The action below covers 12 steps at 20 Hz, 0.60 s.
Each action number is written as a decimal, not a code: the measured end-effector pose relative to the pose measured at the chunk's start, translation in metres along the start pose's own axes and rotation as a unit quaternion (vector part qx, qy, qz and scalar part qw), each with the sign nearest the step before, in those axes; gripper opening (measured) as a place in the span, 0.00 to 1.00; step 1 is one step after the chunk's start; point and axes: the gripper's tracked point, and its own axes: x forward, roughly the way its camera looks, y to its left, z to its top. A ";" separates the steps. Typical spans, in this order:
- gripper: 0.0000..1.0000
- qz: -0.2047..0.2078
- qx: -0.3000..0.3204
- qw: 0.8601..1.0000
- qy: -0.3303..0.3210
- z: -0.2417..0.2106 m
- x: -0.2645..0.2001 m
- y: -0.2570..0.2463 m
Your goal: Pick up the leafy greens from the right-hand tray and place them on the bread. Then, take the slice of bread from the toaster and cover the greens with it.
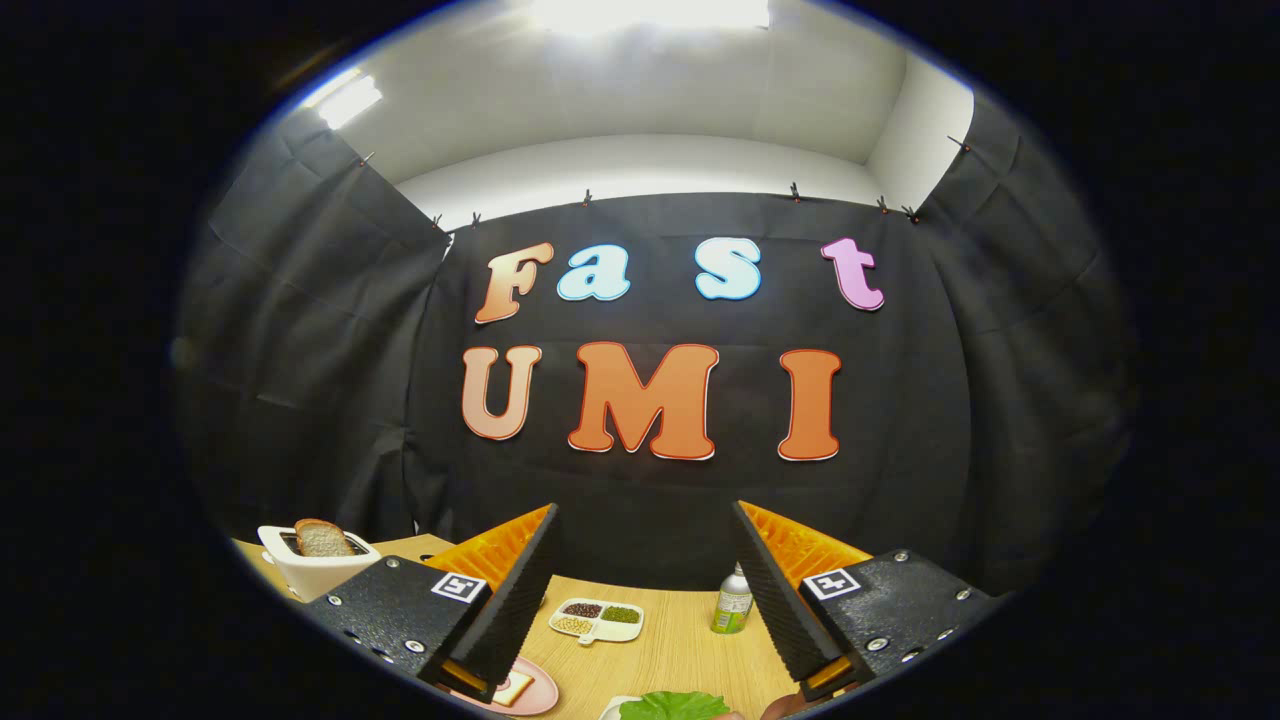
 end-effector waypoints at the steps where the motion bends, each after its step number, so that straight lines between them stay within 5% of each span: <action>1: 0.99 0.000 -0.001 1.000 0.002 0.000 -0.003 0.001; 12: 0.99 0.015 0.030 0.999 0.003 -0.003 -0.005 -0.011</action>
